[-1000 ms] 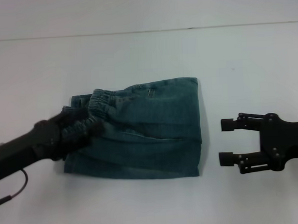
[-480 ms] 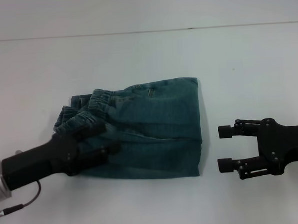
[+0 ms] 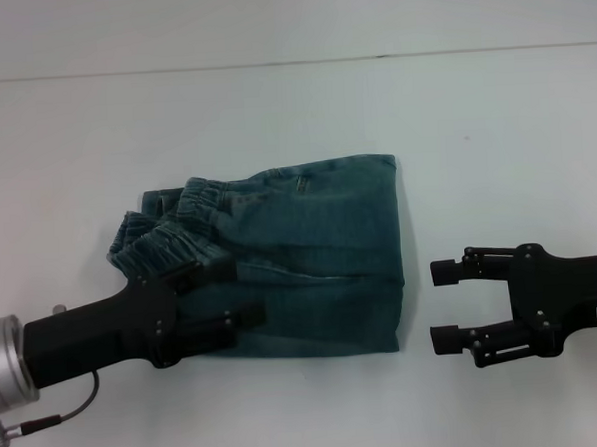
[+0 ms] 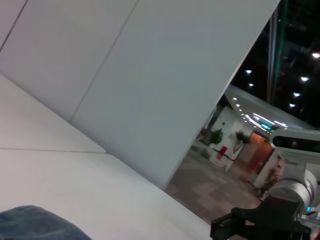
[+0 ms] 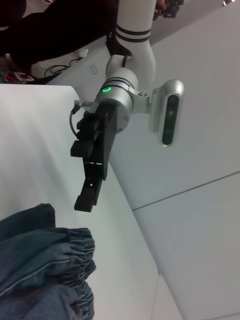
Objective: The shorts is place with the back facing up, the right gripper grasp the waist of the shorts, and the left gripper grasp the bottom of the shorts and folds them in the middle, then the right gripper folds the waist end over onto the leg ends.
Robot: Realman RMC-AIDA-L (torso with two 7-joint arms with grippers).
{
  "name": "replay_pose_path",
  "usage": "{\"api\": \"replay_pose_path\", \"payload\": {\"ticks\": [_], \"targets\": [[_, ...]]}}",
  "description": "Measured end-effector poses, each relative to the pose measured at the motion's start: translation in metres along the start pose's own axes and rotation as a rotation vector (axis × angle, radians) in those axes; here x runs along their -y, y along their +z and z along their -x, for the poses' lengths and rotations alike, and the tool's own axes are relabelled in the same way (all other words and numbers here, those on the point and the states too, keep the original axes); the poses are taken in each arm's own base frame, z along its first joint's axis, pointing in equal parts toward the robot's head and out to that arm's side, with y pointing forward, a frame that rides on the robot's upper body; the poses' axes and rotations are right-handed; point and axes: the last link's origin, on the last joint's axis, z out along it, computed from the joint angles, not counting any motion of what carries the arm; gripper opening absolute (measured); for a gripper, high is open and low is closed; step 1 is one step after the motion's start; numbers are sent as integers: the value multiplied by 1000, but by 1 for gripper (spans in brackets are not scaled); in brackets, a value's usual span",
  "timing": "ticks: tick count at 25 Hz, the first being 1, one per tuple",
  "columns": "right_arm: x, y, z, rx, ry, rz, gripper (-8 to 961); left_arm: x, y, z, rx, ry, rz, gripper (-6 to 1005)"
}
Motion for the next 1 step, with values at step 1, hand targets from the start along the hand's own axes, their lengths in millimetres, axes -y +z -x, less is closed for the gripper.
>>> {"api": "replay_pose_path", "payload": {"ticks": [1], "targets": [[0,0,0,-1,0,0,938,0,0,0,1,0,4,891]]}}
